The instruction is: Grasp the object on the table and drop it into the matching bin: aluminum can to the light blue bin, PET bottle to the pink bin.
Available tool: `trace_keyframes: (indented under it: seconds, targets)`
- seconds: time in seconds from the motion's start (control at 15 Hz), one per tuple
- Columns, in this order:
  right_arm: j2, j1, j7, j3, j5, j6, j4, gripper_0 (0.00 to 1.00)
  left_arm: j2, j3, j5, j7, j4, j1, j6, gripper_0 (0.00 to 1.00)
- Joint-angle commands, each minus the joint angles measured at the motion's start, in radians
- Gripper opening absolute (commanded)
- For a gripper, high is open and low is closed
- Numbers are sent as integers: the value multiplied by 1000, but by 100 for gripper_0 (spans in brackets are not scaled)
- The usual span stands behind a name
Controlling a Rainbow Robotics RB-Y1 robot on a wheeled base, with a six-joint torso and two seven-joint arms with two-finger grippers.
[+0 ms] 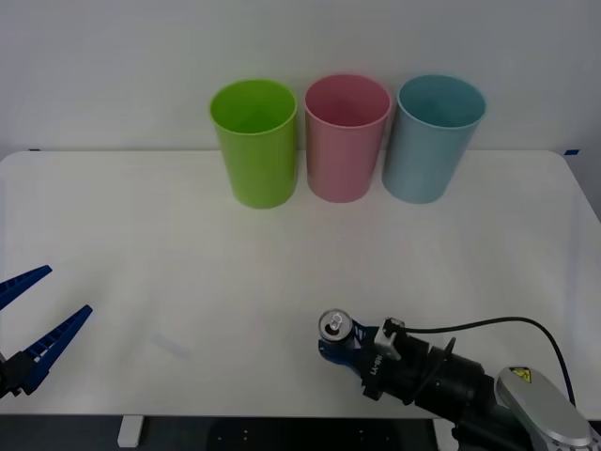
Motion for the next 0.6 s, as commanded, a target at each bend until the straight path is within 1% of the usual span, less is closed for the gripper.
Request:
trace_keyframes:
  seconds: [0.07,0.4,0.6]
  targets:
    - [0,0,-5,-21,-13,-27,-2,0,0,0,0,0,0,0,0,100]
    - [-3,2,-31,-80,-42,-36,-13,0,0,0,0,0,0,0,0,100]
    - [-6,3,-94,-114,-48,-36,-36,0,0,0,0,0,0,0,0,100]
